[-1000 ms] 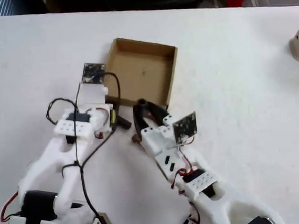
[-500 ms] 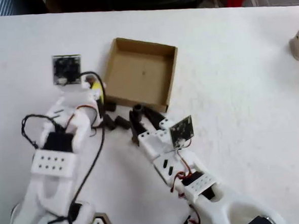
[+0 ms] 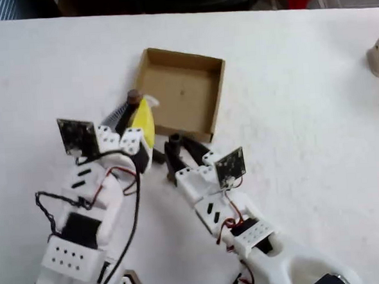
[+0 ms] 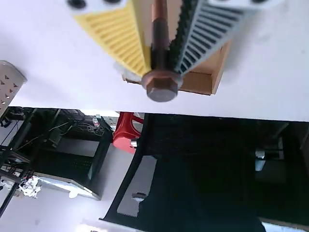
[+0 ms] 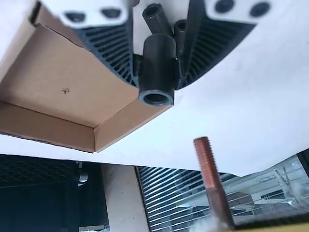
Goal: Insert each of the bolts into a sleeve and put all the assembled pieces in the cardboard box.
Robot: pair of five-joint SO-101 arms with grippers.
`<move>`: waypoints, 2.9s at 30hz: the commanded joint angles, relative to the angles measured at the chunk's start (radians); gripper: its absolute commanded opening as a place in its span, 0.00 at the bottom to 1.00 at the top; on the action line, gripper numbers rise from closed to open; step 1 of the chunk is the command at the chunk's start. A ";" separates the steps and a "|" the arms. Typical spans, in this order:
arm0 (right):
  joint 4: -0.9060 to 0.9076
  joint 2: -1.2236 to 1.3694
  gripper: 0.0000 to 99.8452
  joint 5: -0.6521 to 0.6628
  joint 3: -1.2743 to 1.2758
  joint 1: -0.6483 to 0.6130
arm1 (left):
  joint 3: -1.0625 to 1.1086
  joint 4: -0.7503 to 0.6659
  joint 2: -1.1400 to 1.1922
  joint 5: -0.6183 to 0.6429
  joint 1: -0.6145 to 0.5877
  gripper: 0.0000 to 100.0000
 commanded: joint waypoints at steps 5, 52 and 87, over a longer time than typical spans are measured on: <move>-0.021 -0.025 0.02 -0.002 -0.005 -0.012 | -0.014 0.057 -0.097 -0.127 0.159 0.02; -0.021 -0.027 0.02 -0.002 0.005 -0.010 | -0.098 -0.071 0.228 -0.175 0.159 0.02; 0.012 -0.028 0.02 0.075 0.009 -0.010 | -0.041 0.238 0.228 -0.331 0.193 0.03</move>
